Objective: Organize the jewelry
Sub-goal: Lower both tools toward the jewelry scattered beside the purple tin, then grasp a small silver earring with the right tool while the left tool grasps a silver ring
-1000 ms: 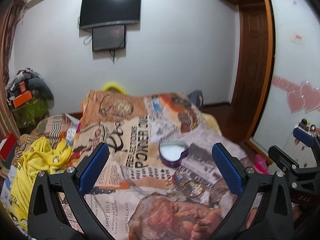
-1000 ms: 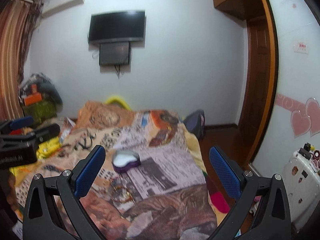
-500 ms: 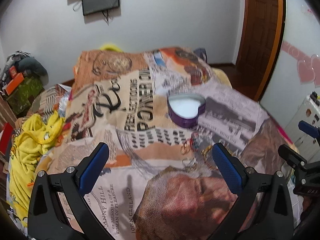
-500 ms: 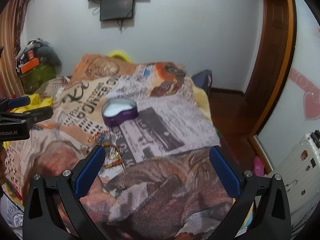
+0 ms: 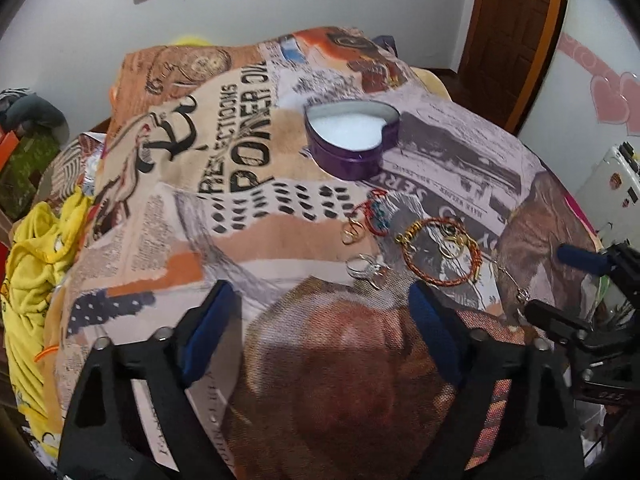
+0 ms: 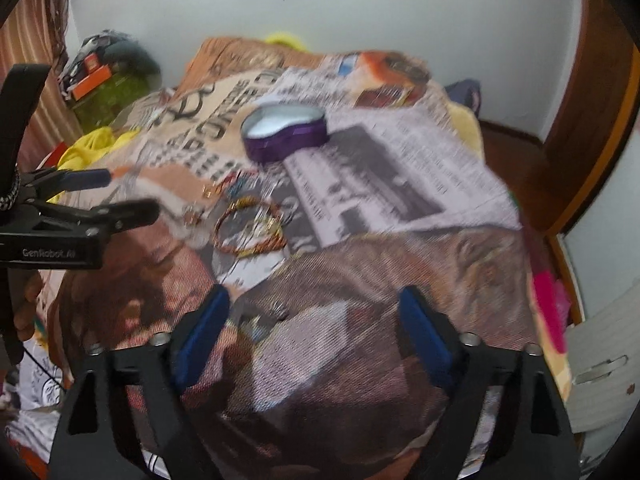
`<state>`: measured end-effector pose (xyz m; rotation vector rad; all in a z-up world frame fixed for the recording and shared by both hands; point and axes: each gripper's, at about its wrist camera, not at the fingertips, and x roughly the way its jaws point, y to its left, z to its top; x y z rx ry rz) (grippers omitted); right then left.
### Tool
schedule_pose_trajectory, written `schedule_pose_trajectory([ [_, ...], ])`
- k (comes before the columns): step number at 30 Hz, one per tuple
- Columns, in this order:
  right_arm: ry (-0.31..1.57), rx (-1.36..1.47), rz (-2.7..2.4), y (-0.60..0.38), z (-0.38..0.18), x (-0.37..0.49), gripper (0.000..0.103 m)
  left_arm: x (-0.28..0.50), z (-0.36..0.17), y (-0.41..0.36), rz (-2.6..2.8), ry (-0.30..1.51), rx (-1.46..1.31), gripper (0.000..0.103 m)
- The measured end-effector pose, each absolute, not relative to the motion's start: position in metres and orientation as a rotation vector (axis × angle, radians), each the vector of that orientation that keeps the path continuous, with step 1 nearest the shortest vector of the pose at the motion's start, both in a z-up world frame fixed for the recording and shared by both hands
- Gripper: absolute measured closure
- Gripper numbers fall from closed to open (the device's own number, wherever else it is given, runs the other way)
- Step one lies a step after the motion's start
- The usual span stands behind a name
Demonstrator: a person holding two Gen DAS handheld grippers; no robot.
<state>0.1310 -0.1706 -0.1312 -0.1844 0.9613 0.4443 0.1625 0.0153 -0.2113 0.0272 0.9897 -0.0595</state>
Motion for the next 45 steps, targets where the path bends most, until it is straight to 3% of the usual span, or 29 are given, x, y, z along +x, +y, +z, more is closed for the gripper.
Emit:
schedule_pose_trajectory([
  [2, 0.990, -0.189, 0.463, -0.168, -0.137, 0.131, 0.044, 0.163, -0.213, 0.014, -0.073, 0.993, 0.021, 0.023],
  [7, 1.001, -0.208, 0.480, -0.163, -0.143, 0.131, 0.056, 0.165, -0.213, 0.010, -0.107, 0.987, 0.034, 0.034],
  [10, 1.005, -0.211, 0.487, -0.161, -0.145, 0.132, 0.073, 0.165, -0.214, 0.007, -0.122, 0.985, 0.042, 0.046],
  [14, 1.022, -0.195, 0.501, -0.162, -0.148, 0.135, 0.092, 0.166, -0.215, 0.003, -0.147, 0.988, 0.043, 0.054],
  [18, 1.015, -0.193, 0.502, -0.162, -0.148, 0.135, 0.094, 0.169, -0.220, 0.003, -0.171, 1.004, 0.019, 0.061],
  [25, 0.987, -0.172, 0.490, -0.164, -0.139, 0.142, 0.094, 0.180, -0.229, 0.003, -0.201, 1.025, -0.014, 0.062],
  [29, 0.971, -0.159, 0.475, -0.166, -0.134, 0.148, 0.094, 0.184, -0.234, 0.001, -0.205, 1.035, -0.013, 0.080],
  [32, 0.969, -0.151, 0.465, -0.168, -0.133, 0.151, 0.094, 0.185, -0.235, 0.000, -0.212, 1.034, -0.017, 0.082],
  [34, 0.968, -0.148, 0.459, -0.169, -0.133, 0.154, 0.094, 0.186, -0.235, 0.000, -0.216, 1.036, -0.021, 0.094],
  [40, 0.943, -0.138, 0.451, -0.171, -0.124, 0.157, 0.094, 0.182, -0.230, 0.007, -0.201, 1.021, -0.044, 0.094],
  [42, 0.930, -0.138, 0.450, -0.171, -0.119, 0.157, 0.094, 0.180, -0.227, 0.009, -0.197, 1.011, -0.046, 0.103],
  [45, 0.910, -0.140, 0.447, -0.168, -0.113, 0.157, 0.094, 0.177, -0.220, 0.011, -0.192, 0.991, -0.052, 0.103],
])
